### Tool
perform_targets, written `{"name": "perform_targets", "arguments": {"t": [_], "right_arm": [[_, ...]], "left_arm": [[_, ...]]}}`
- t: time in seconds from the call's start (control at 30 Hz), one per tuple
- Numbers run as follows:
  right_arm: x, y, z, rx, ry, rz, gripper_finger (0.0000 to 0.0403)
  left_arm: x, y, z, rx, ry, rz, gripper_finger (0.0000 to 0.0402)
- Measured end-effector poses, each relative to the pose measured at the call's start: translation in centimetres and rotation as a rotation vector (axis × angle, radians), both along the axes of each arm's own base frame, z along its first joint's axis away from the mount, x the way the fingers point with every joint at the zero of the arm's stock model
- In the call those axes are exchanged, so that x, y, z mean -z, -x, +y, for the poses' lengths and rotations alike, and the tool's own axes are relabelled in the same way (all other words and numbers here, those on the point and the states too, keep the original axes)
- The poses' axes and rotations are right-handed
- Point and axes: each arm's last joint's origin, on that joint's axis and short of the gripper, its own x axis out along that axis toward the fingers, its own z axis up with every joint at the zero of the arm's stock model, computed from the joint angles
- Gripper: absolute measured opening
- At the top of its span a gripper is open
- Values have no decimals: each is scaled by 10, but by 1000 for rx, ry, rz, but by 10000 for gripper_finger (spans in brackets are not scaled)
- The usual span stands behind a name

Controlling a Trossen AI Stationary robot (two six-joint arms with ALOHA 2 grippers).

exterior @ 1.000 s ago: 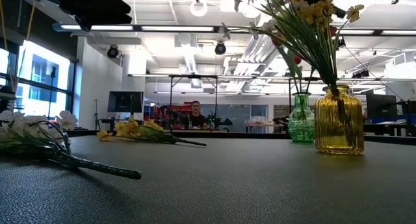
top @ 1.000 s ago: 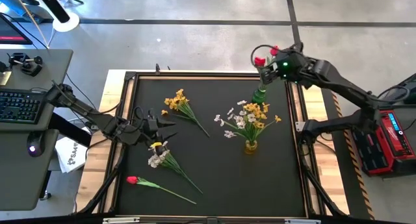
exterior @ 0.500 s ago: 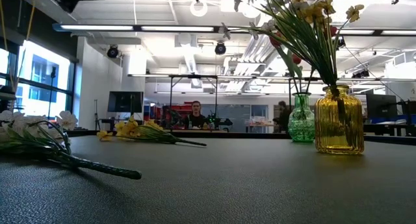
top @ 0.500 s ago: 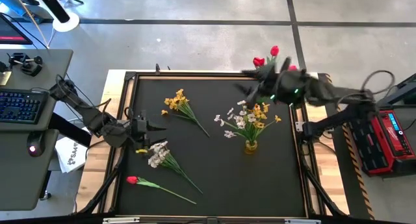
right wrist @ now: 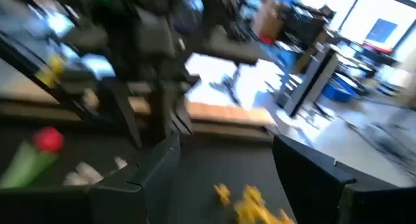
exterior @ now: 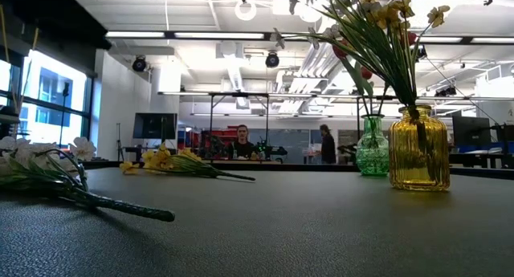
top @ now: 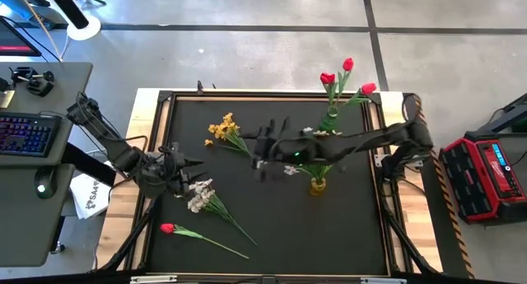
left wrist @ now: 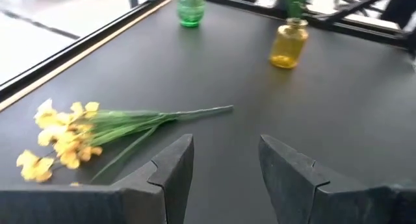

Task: Sort flowers into vase by color
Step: Put the yellow flowers into the yellow vase

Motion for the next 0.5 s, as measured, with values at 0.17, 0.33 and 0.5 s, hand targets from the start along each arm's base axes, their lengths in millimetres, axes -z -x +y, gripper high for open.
{"name": "perform_targets", "arguments": {"t": [0.17,0.33,0.5], "right_arm": [[9,7,24,44,-32,76,231],[8,22,74,-53,-60,85,231],[12,46,126,-102,-126,104,231]], "left_arm": [[21,2,2,-50,24,-9,161],[39,1,2,-72,21,-35,161],[39,-3,-1,-32,-18,-64,161]]}}
